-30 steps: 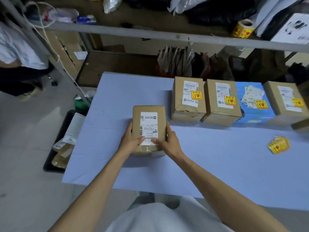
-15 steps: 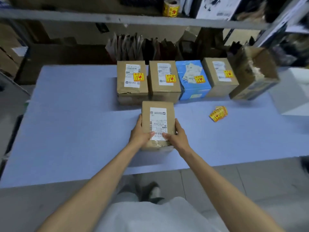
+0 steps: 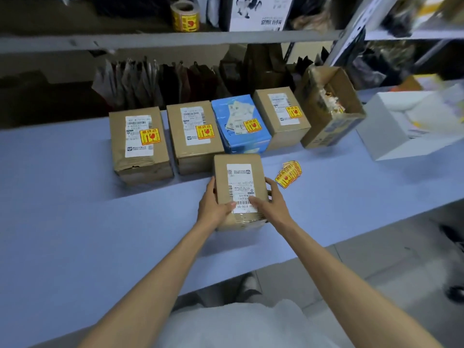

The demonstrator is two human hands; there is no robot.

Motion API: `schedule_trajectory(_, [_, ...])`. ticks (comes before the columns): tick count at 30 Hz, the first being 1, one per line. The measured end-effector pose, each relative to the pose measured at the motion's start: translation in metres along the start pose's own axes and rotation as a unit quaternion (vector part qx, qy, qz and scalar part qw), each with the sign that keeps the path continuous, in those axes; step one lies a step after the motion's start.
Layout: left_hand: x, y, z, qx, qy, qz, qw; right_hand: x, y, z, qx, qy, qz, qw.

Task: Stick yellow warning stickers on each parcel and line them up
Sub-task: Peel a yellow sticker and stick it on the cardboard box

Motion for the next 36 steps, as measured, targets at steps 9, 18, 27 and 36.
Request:
schedule_trajectory(9, [0.058, -0.012, 0.004, -0.023, -0.069, -0.061, 0.995, -0.057, -0.021, 0.044, -0.048, 0.068, 0.011, 0.996])
schedule_trajectory(18, [0.102, -0.027, -0.007, -0.040, -0.114, -0.094, 0.988, -0.102, -0.034, 0.059, -0.102, 0.135, -0.001, 0.986])
schedule_trajectory(27, [0.086, -0.026, -0.003, -0.059, -0.122, -0.094, 0.986, -0.091, -0.030, 0.062, -0.129, 0.152, -0.002, 0.980])
schedule_trajectory(36, [0.080, -0.022, -0.003, -0.060, -0.130, -0.102, 0.984, -0.086, -0.021, 0.061, -0.154, 0.178, 0.007, 0.972])
Point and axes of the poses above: each hand's wrist, its own z-axis towards the middle knuckle, its own x-axis out of the palm, y = z × x, the point moved 2 cm from there along z, towards the middle knuckle, and after that the axes turned 9 degrees about -x, right-handed, at the moved point
